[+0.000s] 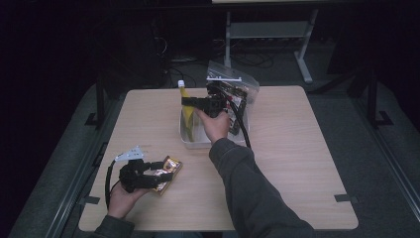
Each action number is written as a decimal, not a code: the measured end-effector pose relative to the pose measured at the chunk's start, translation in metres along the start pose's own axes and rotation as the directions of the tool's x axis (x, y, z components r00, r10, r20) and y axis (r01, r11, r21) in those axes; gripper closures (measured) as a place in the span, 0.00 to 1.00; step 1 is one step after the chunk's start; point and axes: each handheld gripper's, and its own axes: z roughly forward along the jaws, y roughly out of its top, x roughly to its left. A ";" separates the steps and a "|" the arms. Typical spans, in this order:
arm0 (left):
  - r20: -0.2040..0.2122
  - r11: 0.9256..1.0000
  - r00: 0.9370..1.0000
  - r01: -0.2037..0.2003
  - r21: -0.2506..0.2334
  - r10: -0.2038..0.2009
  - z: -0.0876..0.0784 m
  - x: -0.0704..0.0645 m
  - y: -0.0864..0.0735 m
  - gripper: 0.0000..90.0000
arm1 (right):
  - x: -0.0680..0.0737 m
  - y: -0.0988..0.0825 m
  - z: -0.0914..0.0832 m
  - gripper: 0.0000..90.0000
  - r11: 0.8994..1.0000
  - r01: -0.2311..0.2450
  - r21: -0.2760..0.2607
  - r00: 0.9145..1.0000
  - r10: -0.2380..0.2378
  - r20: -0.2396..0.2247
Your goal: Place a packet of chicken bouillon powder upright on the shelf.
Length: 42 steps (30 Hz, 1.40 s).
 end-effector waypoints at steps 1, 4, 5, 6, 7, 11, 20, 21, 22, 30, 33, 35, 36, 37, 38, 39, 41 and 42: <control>0.001 1.000 1.000 0.002 0.002 -0.002 0.000 0.000 0.000 0.33 | 0.000 0.000 -0.001 0.78 1.000 -0.002 0.005 1.000 0.002 -0.001; 0.001 1.000 1.000 0.009 0.003 -0.009 0.001 0.001 -0.001 0.33 | 0.000 0.001 -0.004 0.74 1.000 -0.002 0.027 1.000 0.002 -0.002; -0.003 1.000 1.000 0.011 0.006 -0.011 0.002 0.001 -0.001 0.32 | 0.000 0.001 -0.005 0.73 0.999 -0.003 0.037 1.000 0.003 0.000; -0.008 1.000 1.000 0.011 0.009 -0.010 0.002 0.001 -0.001 0.32 | 0.000 0.001 -0.006 0.72 0.999 0.002 0.043 1.000 -0.002 0.003; -0.013 1.000 1.000 0.009 0.011 -0.009 0.002 0.001 -0.002 0.31 | 0.001 0.002 -0.008 0.72 0.999 0.009 0.048 1.000 -0.009 0.005; -0.038 1.000 0.999 0.001 0.021 -0.001 0.002 0.001 -0.002 0.30 | 0.005 0.002 -0.012 0.67 0.997 0.019 0.076 1.000 -0.019 -0.007; -0.103 0.999 0.995 -0.012 0.050 0.017 0.003 0.002 -0.005 0.28 | 0.008 0.000 -0.030 0.61 0.993 0.008 0.118 1.000 -0.004 -0.031; -0.107 0.999 0.994 -0.012 0.051 0.018 0.003 0.002 -0.005 0.28 | 0.008 -0.001 -0.032 0.60 0.993 0.004 0.122 0.999 0.000 -0.032; -0.112 0.998 0.993 -0.014 0.056 0.020 0.003 0.002 -0.005 0.27 | 0.007 -0.001 -0.034 0.60 0.992 0.004 0.125 0.999 0.000 -0.034; -0.142 0.997 0.989 -0.026 0.072 0.036 0.004 0.000 -0.006 0.25 | 0.004 -0.009 -0.048 0.56 0.989 -0.019 0.144 0.997 0.029 -0.068; -0.166 0.995 0.985 -0.036 0.089 0.051 0.007 -0.001 -0.007 0.24 | 0.003 -0.014 -0.051 0.56 0.988 -0.017 0.152 0.997 0.028 -0.074; -0.178 0.993 0.982 -0.039 0.109 0.058 0.008 -0.001 -0.008 0.23 | 0.003 -0.017 -0.053 0.55 0.987 -0.017 0.158 0.997 0.029 -0.072; -0.180 0.993 0.982 -0.040 0.111 0.060 0.009 -0.001 -0.008 0.23 | 0.002 -0.019 -0.054 0.55 0.987 -0.013 0.162 0.997 0.025 -0.072; -0.184 0.992 0.981 -0.042 0.115 0.063 0.010 -0.001 -0.009 0.23 | 0.002 -0.020 -0.055 0.55 0.986 -0.012 0.163 0.997 0.024 -0.071; -0.188 0.992 0.980 -0.044 0.122 0.066 0.010 -0.001 -0.009 0.23 | 0.001 -0.021 -0.056 0.55 0.986 -0.013 0.166 0.997 0.025 -0.072; -0.189 0.991 0.979 -0.047 0.125 0.070 0.011 -0.001 -0.009 0.23 | 0.001 -0.023 -0.057 0.55 0.985 -0.015 0.170 0.997 0.027 -0.071; -0.193 0.991 0.978 -0.047 0.129 0.072 0.012 -0.001 -0.009 0.23 | 0.000 -0.026 -0.059 0.55 0.983 -0.014 0.181 0.997 0.027 -0.067; -0.197 0.990 0.978 -0.047 0.130 0.072 0.012 -0.001 -0.009 0.23 | -0.001 -0.028 -0.060 0.55 0.982 -0.014 0.188 0.997 0.027 -0.067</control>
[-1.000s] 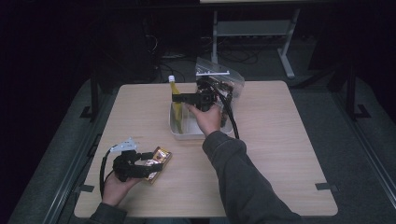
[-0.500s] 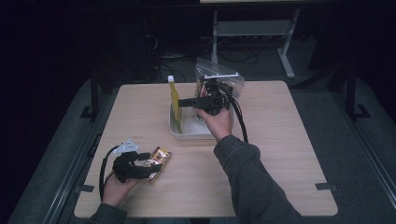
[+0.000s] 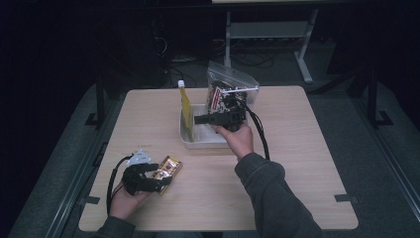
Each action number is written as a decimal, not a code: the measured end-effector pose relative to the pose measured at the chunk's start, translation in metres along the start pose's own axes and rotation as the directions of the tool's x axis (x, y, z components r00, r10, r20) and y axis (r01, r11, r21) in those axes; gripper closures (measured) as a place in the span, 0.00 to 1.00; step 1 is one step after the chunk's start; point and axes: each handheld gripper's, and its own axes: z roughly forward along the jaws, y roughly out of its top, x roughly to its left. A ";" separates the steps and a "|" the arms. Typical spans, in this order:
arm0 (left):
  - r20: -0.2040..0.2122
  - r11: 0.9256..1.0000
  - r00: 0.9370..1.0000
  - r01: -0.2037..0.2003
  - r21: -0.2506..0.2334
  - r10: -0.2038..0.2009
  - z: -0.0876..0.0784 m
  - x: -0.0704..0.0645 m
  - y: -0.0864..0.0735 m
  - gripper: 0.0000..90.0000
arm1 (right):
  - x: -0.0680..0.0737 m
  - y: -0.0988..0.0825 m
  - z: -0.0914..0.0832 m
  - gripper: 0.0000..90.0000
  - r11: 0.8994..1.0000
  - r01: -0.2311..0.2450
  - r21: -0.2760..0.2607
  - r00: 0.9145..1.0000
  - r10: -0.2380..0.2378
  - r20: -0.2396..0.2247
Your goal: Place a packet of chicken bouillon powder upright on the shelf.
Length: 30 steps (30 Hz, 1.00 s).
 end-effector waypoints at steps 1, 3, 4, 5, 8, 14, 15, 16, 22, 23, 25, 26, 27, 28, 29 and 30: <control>-0.005 1.000 1.000 -0.004 0.004 0.004 0.000 0.000 0.000 0.23 | 0.000 -0.001 0.000 0.55 1.000 0.001 0.000 1.000 -0.001 -0.001; -0.018 1.000 1.000 -0.009 0.015 0.009 0.001 0.000 -0.001 0.23 | -0.001 -0.004 -0.002 0.55 1.000 0.004 0.006 1.000 -0.004 -0.001; -0.026 1.000 1.000 -0.013 0.022 0.013 0.002 0.000 -0.001 0.23 | -0.001 -0.005 -0.002 0.54 1.000 0.006 0.009 1.000 -0.006 0.000; -0.034 1.000 0.999 -0.012 0.028 0.013 0.003 0.000 -0.002 0.23 | -0.001 -0.007 -0.003 0.54 1.000 0.004 0.011 1.000 -0.004 0.000; -0.042 0.999 0.999 -0.016 0.044 0.018 0.005 0.001 -0.003 0.23 | -0.003 -0.011 -0.006 0.53 1.000 0.000 0.015 1.000 0.000 0.002; -0.057 0.998 0.998 -0.022 0.067 0.026 0.008 0.001 -0.003 0.23 | -0.007 -0.020 -0.008 0.53 1.000 -0.006 0.030 1.000 0.006 0.002; -0.059 0.998 0.998 -0.021 0.065 0.024 0.008 0.001 -0.003 0.23 | -0.008 -0.022 -0.008 0.53 0.999 -0.007 0.033 1.000 0.007 0.003; -0.064 0.998 0.998 -0.023 0.067 0.027 0.009 0.001 -0.003 0.23 | -0.009 -0.023 -0.008 0.52 0.999 -0.007 0.035 1.000 0.006 0.005; -0.079 0.995 0.996 -0.027 0.091 0.034 0.011 0.001 -0.004 0.23 | -0.013 -0.029 -0.010 0.52 0.999 -0.018 0.039 1.000 0.018 0.006; -0.085 0.995 0.996 -0.029 0.096 0.038 0.012 0.001 -0.004 0.24 | -0.013 -0.030 -0.011 0.52 0.999 -0.020 0.040 1.000 0.020 0.005; -0.092 0.994 0.995 -0.031 0.109 0.042 0.013 0.000 -0.005 0.24 | -0.014 -0.032 -0.012 0.52 0.999 -0.019 0.044 1.000 0.019 0.007; -0.088 0.993 0.995 -0.034 0.113 0.044 0.014 0.000 -0.005 0.25 | -0.014 -0.033 -0.012 0.52 0.999 -0.016 0.050 1.000 0.016 0.010; -0.093 0.993 0.995 -0.035 0.116 0.046 0.014 0.000 -0.005 0.26 | -0.014 -0.034 -0.012 0.51 0.998 -0.013 0.054 1.000 0.013 0.013; -0.095 0.992 0.994 -0.037 0.121 0.048 0.014 0.000 -0.005 0.27 | -0.015 -0.035 -0.012 0.51 0.998 -0.011 0.059 1.000 0.010 0.015; -0.098 0.992 0.994 -0.036 0.124 0.048 0.015 -0.001 -0.005 0.27 | -0.015 -0.036 -0.012 0.51 0.998 -0.009 0.059 1.000 0.008 0.015; -0.099 0.992 0.994 -0.034 0.124 0.047 0.015 -0.001 -0.005 0.27 | -0.016 -0.037 -0.012 0.51 0.998 -0.014 0.060 1.000 0.013 0.014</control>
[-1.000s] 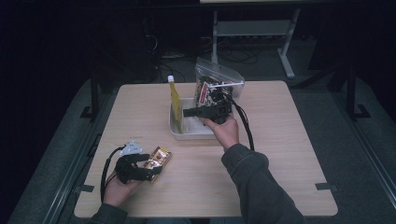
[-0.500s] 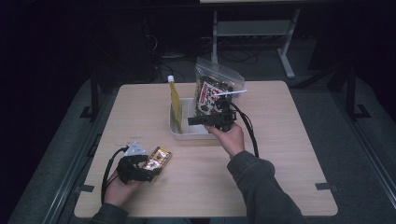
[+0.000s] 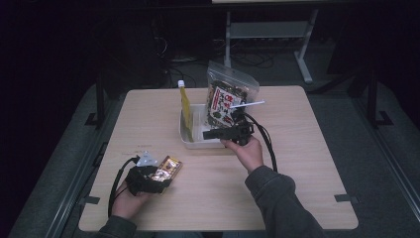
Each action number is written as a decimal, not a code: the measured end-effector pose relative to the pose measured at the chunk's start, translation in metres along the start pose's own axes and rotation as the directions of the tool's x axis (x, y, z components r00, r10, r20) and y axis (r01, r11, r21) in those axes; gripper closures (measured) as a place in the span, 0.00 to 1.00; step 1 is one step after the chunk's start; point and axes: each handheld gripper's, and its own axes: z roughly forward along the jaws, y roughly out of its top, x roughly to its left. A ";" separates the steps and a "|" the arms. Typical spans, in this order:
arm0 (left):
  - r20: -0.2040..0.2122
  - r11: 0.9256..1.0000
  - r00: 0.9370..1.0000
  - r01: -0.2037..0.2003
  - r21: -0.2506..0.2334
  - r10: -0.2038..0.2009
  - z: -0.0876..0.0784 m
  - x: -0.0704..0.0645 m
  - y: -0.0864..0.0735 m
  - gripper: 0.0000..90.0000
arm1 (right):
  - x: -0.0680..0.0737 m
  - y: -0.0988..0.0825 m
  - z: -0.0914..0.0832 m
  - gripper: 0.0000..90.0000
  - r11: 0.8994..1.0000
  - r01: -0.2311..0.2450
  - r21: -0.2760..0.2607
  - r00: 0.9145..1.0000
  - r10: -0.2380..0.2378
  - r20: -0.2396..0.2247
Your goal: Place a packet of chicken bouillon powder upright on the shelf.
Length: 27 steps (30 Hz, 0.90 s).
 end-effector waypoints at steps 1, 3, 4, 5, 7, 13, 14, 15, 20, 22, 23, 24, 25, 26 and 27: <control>0.000 1.000 1.000 0.001 0.003 -0.001 0.000 0.000 0.000 0.28 | -0.001 -0.001 0.000 0.51 1.000 0.001 0.001 1.000 -0.001 -0.001; 0.003 1.000 1.000 0.006 0.009 -0.006 0.001 0.001 -0.001 0.28 | -0.001 -0.002 -0.001 0.51 1.000 -0.001 0.006 1.000 0.001 0.003; 0.003 1.000 1.000 0.006 0.013 -0.006 0.001 0.001 -0.001 0.29 | -0.001 -0.003 -0.001 0.50 1.000 0.005 0.009 1.000 -0.005 0.009; 0.005 1.000 1.000 0.009 0.014 -0.009 0.001 0.001 -0.001 0.29 | -0.002 -0.005 -0.001 0.50 1.000 0.007 0.019 1.000 -0.007 0.013; 0.005 1.000 1.000 0.011 0.018 -0.011 0.001 0.001 -0.001 0.29 | -0.002 -0.007 0.000 0.50 0.999 0.014 0.034 1.000 -0.014 0.020; 0.010 1.000 1.000 0.014 0.027 -0.014 0.000 0.001 0.000 0.34 | -0.003 -0.012 -0.001 0.50 0.998 0.024 0.056 0.999 -0.025 0.031; 0.011 1.000 1.000 0.015 0.028 -0.015 0.000 0.001 0.000 0.34 | -0.003 -0.013 -0.002 0.49 0.998 0.021 0.057 0.999 -0.023 0.029; 0.010 1.000 1.000 0.013 0.028 -0.014 0.000 0.000 0.000 0.35 | -0.004 -0.014 -0.002 0.49 0.998 0.020 0.058 0.999 -0.022 0.030; 0.009 0.999 1.000 0.011 0.032 -0.012 0.000 0.000 0.001 0.35 | -0.006 -0.017 -0.005 0.49 0.998 0.013 0.059 0.999 -0.014 0.031; 0.009 0.999 1.000 0.011 0.033 -0.012 0.000 0.000 0.001 0.35 | -0.007 -0.018 -0.006 0.49 0.998 0.015 0.061 0.999 -0.017 0.034; 0.007 0.999 1.000 0.010 0.035 -0.011 0.000 0.000 0.001 0.35 | -0.007 -0.018 -0.006 0.49 0.998 0.015 0.061 0.999 -0.017 0.034; 0.006 0.999 1.000 0.007 0.040 -0.007 0.000 0.000 0.002 0.35 | -0.007 -0.019 -0.006 0.49 0.998 0.013 0.062 0.999 -0.015 0.034; 0.005 0.999 1.000 0.003 0.042 -0.004 0.000 -0.001 0.002 0.35 | -0.007 -0.019 -0.006 0.49 0.998 0.013 0.062 0.999 -0.015 0.033; 0.005 0.999 1.000 0.001 0.042 -0.001 0.000 -0.001 0.002 0.35 | -0.007 -0.020 -0.007 0.49 0.998 0.012 0.065 0.999 -0.014 0.034; 0.006 0.999 1.000 0.000 0.044 -0.001 0.000 -0.001 0.002 0.35 | -0.007 -0.020 -0.007 0.49 0.998 0.011 0.066 0.999 -0.013 0.034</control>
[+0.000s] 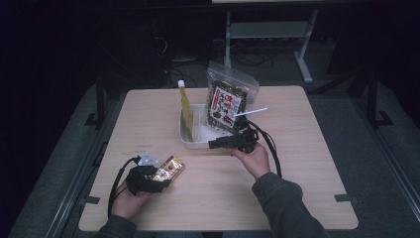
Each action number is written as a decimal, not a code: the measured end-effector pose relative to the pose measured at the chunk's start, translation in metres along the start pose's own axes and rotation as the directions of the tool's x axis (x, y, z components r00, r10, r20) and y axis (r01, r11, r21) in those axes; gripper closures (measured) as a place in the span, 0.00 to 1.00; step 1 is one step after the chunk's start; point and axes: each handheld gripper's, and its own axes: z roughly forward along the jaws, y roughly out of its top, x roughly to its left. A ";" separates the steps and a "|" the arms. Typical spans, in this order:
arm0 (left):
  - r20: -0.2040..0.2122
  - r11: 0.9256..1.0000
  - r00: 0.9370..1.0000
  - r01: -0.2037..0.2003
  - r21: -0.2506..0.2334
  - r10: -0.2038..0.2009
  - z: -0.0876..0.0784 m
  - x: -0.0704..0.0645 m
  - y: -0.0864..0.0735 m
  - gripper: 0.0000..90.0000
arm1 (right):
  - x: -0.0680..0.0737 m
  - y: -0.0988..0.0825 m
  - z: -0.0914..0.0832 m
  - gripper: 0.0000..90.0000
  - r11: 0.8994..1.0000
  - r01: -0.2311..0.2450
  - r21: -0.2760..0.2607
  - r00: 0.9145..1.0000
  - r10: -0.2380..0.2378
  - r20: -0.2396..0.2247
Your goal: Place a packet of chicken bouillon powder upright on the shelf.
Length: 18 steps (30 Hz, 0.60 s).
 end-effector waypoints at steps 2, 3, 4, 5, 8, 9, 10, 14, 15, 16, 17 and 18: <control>0.000 1.000 1.000 -0.001 0.000 0.001 0.000 0.000 0.000 0.36 | 0.000 -0.001 0.000 0.48 1.000 0.003 0.003 1.000 -0.003 -0.001; -0.001 1.000 1.000 -0.001 0.000 0.001 0.000 -0.001 0.000 0.36 | 0.000 -0.002 0.000 0.48 1.000 0.003 0.005 1.000 -0.003 -0.001; -0.001 1.000 1.000 -0.003 0.000 0.003 0.000 -0.001 0.000 0.36 | 0.000 -0.002 0.000 0.48 1.000 0.002 0.007 1.000 -0.002 0.000; 0.000 1.000 1.000 -0.004 0.001 0.004 0.000 -0.001 0.000 0.36 | 0.001 -0.003 -0.001 0.48 1.000 0.001 0.010 1.000 -0.001 0.001; 0.006 1.000 1.000 -0.005 -0.003 0.006 -0.001 -0.001 0.000 0.36 | 0.001 -0.004 -0.001 0.48 1.000 0.001 0.012 1.000 -0.001 -0.002; 0.006 1.000 1.000 -0.004 -0.008 0.004 -0.002 -0.002 0.000 0.36 | 0.001 -0.005 -0.001 0.48 1.000 0.003 0.014 1.000 -0.003 -0.001; 0.004 1.000 1.000 -0.006 -0.011 0.006 -0.002 -0.002 0.000 0.36 | 0.001 -0.006 -0.002 0.48 1.000 -0.001 0.017 1.000 0.001 -0.002; 0.013 1.000 1.000 0.006 -0.027 -0.005 -0.005 0.000 0.000 0.36 | 0.000 -0.008 -0.002 0.48 1.000 -0.006 0.024 1.000 0.006 -0.002; 0.015 0.999 1.000 0.010 -0.033 -0.010 -0.006 0.000 0.000 0.36 | 0.000 -0.009 -0.002 0.47 1.000 -0.007 0.025 1.000 0.007 -0.002; 0.016 0.999 1.000 0.011 -0.039 -0.010 -0.007 0.001 0.000 0.36 | 0.000 -0.009 -0.002 0.47 1.000 -0.002 0.028 1.000 0.002 0.001; 0.019 0.999 1.000 0.014 -0.049 -0.013 -0.008 0.001 0.001 0.36 | 0.000 -0.009 -0.003 0.47 1.000 -0.002 0.027 1.000 0.002 -0.001; 0.021 0.998 1.000 0.017 -0.059 -0.016 -0.009 0.000 0.001 0.36 | 0.001 -0.009 -0.003 0.47 1.000 -0.005 0.025 1.000 0.006 -0.007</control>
